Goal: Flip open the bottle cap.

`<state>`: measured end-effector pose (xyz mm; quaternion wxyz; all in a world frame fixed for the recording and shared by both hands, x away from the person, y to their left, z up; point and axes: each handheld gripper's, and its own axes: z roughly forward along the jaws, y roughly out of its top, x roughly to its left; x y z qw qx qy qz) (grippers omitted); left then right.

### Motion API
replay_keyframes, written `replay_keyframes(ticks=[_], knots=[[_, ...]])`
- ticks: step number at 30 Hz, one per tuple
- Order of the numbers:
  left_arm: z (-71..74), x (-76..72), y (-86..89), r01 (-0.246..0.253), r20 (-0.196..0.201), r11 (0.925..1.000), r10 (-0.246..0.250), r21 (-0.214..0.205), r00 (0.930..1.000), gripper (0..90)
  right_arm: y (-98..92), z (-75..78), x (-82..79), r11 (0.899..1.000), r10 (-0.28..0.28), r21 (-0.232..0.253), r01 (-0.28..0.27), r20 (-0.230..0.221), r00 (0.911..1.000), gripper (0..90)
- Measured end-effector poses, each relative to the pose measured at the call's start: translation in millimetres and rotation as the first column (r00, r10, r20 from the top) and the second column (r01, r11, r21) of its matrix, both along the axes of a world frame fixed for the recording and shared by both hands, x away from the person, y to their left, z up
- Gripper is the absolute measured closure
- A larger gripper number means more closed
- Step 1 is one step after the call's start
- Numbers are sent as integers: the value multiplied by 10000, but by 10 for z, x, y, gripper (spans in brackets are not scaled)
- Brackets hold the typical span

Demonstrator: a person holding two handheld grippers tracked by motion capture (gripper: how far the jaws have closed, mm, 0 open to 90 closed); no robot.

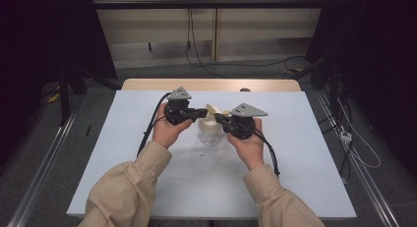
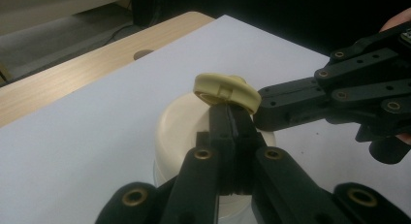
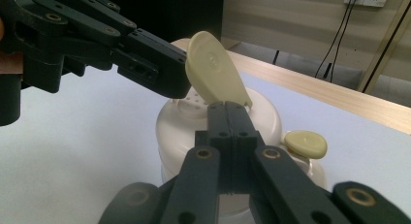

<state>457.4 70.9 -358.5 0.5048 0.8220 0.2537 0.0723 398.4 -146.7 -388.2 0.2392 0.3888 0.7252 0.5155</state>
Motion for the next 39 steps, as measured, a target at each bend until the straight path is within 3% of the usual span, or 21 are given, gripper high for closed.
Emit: replay_keyframes(ticks=[39], knots=[[39,19,-77,47,-17,10000,-47,34,10000,900,-15,-7,-10,9999,44,108,-44,12,10000,900]])
